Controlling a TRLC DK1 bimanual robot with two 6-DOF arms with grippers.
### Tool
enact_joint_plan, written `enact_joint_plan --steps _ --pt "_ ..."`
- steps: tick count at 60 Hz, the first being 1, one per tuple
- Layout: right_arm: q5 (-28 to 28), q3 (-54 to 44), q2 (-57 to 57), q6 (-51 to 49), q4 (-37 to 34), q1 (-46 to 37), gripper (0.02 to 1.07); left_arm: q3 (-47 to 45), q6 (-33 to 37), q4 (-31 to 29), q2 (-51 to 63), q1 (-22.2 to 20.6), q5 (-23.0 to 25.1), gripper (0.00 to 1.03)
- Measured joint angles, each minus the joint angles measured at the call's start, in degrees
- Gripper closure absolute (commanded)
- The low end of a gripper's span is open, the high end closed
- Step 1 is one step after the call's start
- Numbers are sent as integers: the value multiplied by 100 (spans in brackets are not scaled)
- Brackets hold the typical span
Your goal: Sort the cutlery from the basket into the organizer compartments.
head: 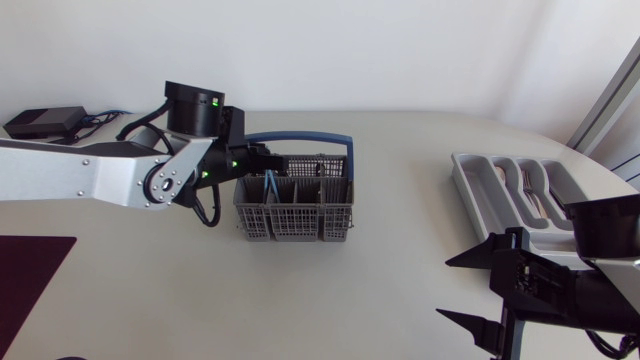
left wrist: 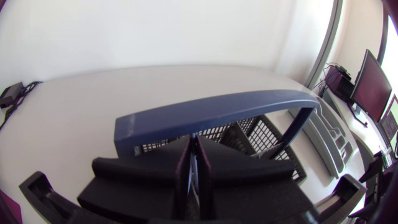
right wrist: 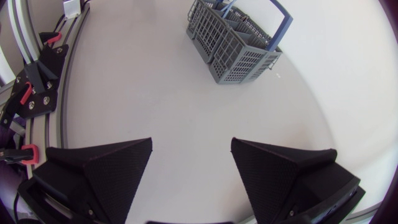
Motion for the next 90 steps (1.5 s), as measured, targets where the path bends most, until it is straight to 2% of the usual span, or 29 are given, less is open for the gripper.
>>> enact_joint_plan --steps 27,32,35,39,46,64,73,90 --pt "0 0 0 0 13 0 16 -505 203 120 -570 -186 -146 98" --pt "0 0 -7 0 11 0 16 -507 286 142 -570 -201 -146 95" --pt "0 0 -28 0 9 0 16 -507 308 142 -566 -214 -153 88" --pt "0 0 -59 0 -7 4 16 -507 350 131 -553 -225 -168 73" --pt "0 0 -72 0 -24 4 16 -507 372 -7 -527 -236 -166 63" --pt "2 0 -92 0 -31 4 16 -507 433 -293 -527 -249 -46 65" --pt "0 0 -92 0 -31 4 16 -507 455 -356 -529 -118 247 70" --pt "0 0 -92 0 -31 4 16 -507 455 -356 -540 9 267 81"
